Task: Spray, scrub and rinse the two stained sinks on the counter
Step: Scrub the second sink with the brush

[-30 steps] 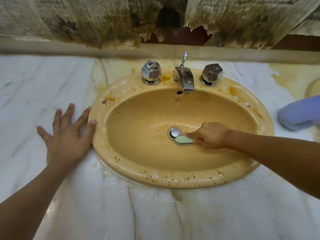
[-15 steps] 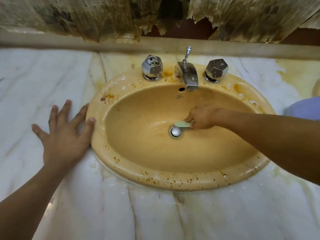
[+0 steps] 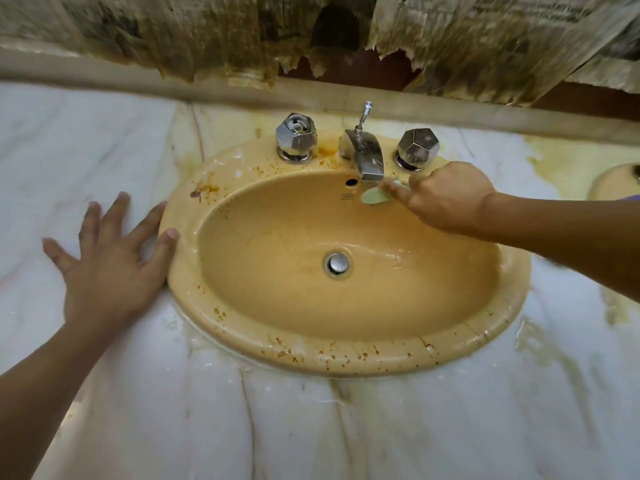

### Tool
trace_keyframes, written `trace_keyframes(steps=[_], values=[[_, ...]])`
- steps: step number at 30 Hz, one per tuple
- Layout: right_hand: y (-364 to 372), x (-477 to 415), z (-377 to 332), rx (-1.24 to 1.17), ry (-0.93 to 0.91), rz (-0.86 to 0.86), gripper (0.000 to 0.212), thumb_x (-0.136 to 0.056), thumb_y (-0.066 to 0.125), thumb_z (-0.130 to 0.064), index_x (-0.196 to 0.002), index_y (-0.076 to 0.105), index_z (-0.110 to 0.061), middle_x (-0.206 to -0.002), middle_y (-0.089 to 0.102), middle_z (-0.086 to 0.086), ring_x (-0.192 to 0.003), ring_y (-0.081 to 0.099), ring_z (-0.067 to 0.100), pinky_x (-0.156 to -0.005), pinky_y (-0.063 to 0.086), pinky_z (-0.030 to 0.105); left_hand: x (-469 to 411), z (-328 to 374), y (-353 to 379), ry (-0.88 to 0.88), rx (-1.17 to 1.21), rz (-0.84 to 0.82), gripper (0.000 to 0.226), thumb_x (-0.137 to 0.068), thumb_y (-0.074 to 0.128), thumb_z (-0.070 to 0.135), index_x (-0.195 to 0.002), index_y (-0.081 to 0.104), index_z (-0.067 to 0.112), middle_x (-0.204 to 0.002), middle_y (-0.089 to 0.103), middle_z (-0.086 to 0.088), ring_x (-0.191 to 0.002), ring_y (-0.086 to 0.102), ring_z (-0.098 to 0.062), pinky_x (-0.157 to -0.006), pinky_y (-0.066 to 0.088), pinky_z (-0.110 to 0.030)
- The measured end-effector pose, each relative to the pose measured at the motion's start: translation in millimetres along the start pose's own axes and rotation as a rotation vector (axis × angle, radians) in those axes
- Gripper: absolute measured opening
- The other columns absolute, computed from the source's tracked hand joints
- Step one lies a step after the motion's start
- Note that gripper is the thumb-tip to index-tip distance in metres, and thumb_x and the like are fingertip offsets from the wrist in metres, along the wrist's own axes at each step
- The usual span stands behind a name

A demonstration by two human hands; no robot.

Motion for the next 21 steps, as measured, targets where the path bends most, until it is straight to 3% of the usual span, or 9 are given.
trace_keyframes(steps=[2, 5, 9, 11, 13, 15, 19, 21], values=[[18.3, 25.7, 6.2, 0.041, -0.024, -0.14, 0.061, -0.106, 0.028, -0.019, -0.163, 0.008, -0.029, -0.087, 0.054, -0.001, -0.066, 0.048, 0.024, -0.046, 0.03, 0.03, -0.4, 0.4, 0.2, 0.01, 0.005, -0.002, 0.064, -0.098, 0.013, 0.079, -0.156, 0.024, 0.055, -0.171, 0.015, 0.004, -0.158, 0.002, -0.02, -0.116, -0.002, -0.074], [25.1, 48.8, 0.7, 0.047, -0.015, -0.234, 0.054, -0.107, 0.024, -0.021, -0.16, 0.024, -0.032, -0.097, 0.063, -0.003, -0.087, 0.063, 0.025, -0.055, 0.036, 0.03, 0.5, -0.9, 2.4, 0.01, -0.01, 0.004, 0.064, -0.098, 0.013, 0.078, -0.157, 0.024, 0.054, -0.171, 0.015, 0.004, -0.158, 0.002, -0.02, -0.116, -0.002, -0.075], [-12.3, -2.4, -9.6, 0.066, 0.043, 0.024, 0.058, -0.107, 0.027, -0.018, -0.163, 0.014, -0.026, -0.084, 0.055, 0.001, -0.052, 0.037, 0.02, -0.043, 0.028, 0.029, -6.2, -10.1, 10.4, 0.036, 0.018, 0.016, 0.061, -0.099, 0.016, 0.077, -0.156, 0.024, 0.056, -0.17, 0.019, 0.0, -0.158, 0.004, -0.024, -0.119, 0.0, -0.074], [-4.3, -0.8, -4.3, 0.104, 0.014, 0.001, 0.059, -0.106, 0.028, -0.019, -0.163, 0.013, -0.027, -0.086, 0.059, 0.0, -0.056, 0.046, 0.021, -0.045, 0.032, 0.029, -12.1, -13.3, 13.6, 0.086, 0.031, 0.031, 0.062, -0.098, 0.015, 0.079, -0.155, 0.022, 0.057, -0.169, 0.024, -0.001, -0.158, 0.006, -0.027, -0.118, 0.007, -0.075], [27.9, 37.1, 8.0, 0.069, 0.011, -0.181, 0.055, -0.105, 0.031, -0.023, -0.158, 0.027, -0.035, -0.101, 0.065, -0.002, -0.082, 0.064, 0.023, -0.058, 0.044, 0.029, -13.6, -16.4, 16.5, 0.078, 0.042, 0.038, 0.061, -0.098, 0.016, 0.078, -0.155, 0.022, 0.056, -0.168, 0.023, -0.005, -0.155, 0.01, -0.032, -0.118, 0.01, -0.075], [55.1, 89.4, 11.1, 0.025, 0.04, -0.391, 0.047, -0.102, 0.033, -0.028, -0.147, 0.044, -0.04, -0.116, 0.063, -0.004, -0.103, 0.066, 0.022, -0.071, 0.049, 0.03, -14.0, -14.8, 15.5, 0.086, 0.062, 0.056, 0.063, -0.098, 0.016, 0.079, -0.155, 0.022, 0.055, -0.168, 0.021, -0.007, -0.153, 0.013, -0.036, -0.118, 0.012, -0.074], [60.8, 132.0, -15.8, -0.308, 0.01, -0.652, 0.038, -0.101, 0.039, -0.03, -0.132, 0.061, -0.035, -0.124, 0.06, -0.003, -0.11, 0.062, 0.022, -0.088, 0.054, 0.034, -25.2, -25.0, 25.1, 0.117, 0.056, 0.077, 0.06, -0.097, 0.02, 0.08, -0.154, 0.022, 0.06, -0.166, 0.019, 0.0, -0.15, 0.02, -0.038, -0.119, 0.017, -0.071], [65.0, 123.0, -10.8, -0.275, -0.026, -0.706, 0.035, -0.103, 0.041, -0.036, -0.125, 0.067, -0.029, -0.122, 0.063, -0.002, -0.107, 0.06, 0.022, -0.09, 0.052, 0.032, -35.0, -33.2, 37.6, 0.134, 0.153, 0.02, 0.059, -0.095, 0.023, 0.081, -0.152, 0.024, 0.064, -0.167, 0.014, 0.004, -0.154, 0.017, -0.033, -0.119, 0.023, -0.067]])
Point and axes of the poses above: each hand's wrist, its own x-axis away from the middle knuckle, its own y-axis out of the palm, z = x × y, the point moved 10 cm from there along -x, towards the middle knuckle
